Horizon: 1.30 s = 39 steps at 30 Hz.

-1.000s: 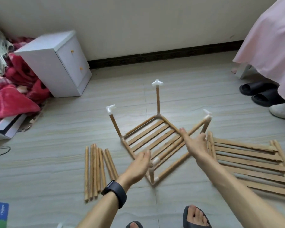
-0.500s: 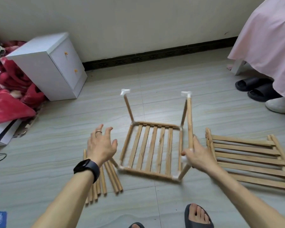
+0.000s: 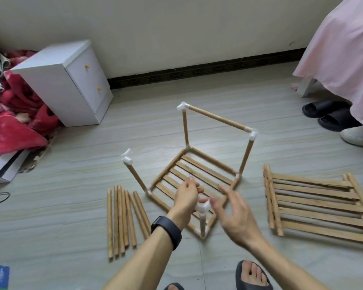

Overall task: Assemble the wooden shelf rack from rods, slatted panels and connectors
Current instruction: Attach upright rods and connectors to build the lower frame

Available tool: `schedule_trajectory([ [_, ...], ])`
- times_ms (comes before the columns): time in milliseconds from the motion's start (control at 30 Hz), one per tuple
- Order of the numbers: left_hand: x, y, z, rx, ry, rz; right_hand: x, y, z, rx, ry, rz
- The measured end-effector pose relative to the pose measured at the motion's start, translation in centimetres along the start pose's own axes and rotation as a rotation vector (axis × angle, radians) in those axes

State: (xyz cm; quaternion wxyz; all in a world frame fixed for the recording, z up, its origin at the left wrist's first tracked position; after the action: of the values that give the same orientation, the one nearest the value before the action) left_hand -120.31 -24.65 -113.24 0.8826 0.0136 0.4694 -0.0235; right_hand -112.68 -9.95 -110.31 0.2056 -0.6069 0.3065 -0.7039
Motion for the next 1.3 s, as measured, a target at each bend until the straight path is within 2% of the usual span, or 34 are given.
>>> schedule_trajectory([
  [67, -1.8, 1.0, 0.0, 0.047, 0.167, -0.196, 0.6, 0.9, 0.9, 0.044, -0.032, 0.007],
  [133, -5.0, -0.4, 0.2, -0.02, 0.418, -0.491, 0.3, 0.5, 0.8, 0.048, 0.02, -0.028],
  [200, -7.2, -3.3, -0.2, -0.102, 0.543, -0.632, -0.4, 0.6, 0.7, 0.089, 0.087, -0.053],
  [400, -9.7, -14.9, -1.9, -0.428, 0.449, -0.968, -2.2, 0.8, -0.7, 0.23, 0.167, -0.124],
  [500, -9.3, -18.0, -2.5, -0.411, 0.368, -0.925, -4.7, -1.6, -2.0, 0.17, 0.215, -0.19],
  [600, -7.3, -17.1, -3.2, -0.273, 0.309, -0.794, -8.1, -4.9, -4.0, -0.002, 0.311, -0.283],
  [667, -5.5, -15.4, -3.3, -0.181, 0.249, -0.653, -9.0, -6.1, -5.0, -0.05, 0.35, -0.247],
  [767, -4.2, -13.5, -2.7, -0.201, 0.256, -0.526, -8.6, -6.0, -6.1, -0.041, 0.339, -0.108],
  [933, -2.5, -12.6, -1.2, -0.281, 0.254, -0.613, -8.7, -6.0, -6.6, -0.103, 0.367, -0.116],
  [1100, -0.8, -13.0, -0.6, -0.306, 0.26, -0.633, -9.2, -6.3, -6.1, -0.147, 0.285, -0.178],
  [1300, -0.3, -13.0, -1.2, -0.29, 0.25, -0.715, -9.8, -6.5, -4.8, -0.023, 0.201, -0.153],
])
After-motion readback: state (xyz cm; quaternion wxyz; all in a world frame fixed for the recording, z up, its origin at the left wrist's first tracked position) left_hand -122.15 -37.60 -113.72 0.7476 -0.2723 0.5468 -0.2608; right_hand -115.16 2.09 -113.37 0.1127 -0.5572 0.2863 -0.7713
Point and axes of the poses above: each hand's wrist, its own z-axis away from the middle knuckle, its own y-axis out of the palm, x = y × z, the point moved 9 cm from there along -z, towards the middle knuckle, and after that the axes turned 9 degrees about z, right-handed, at the moved point
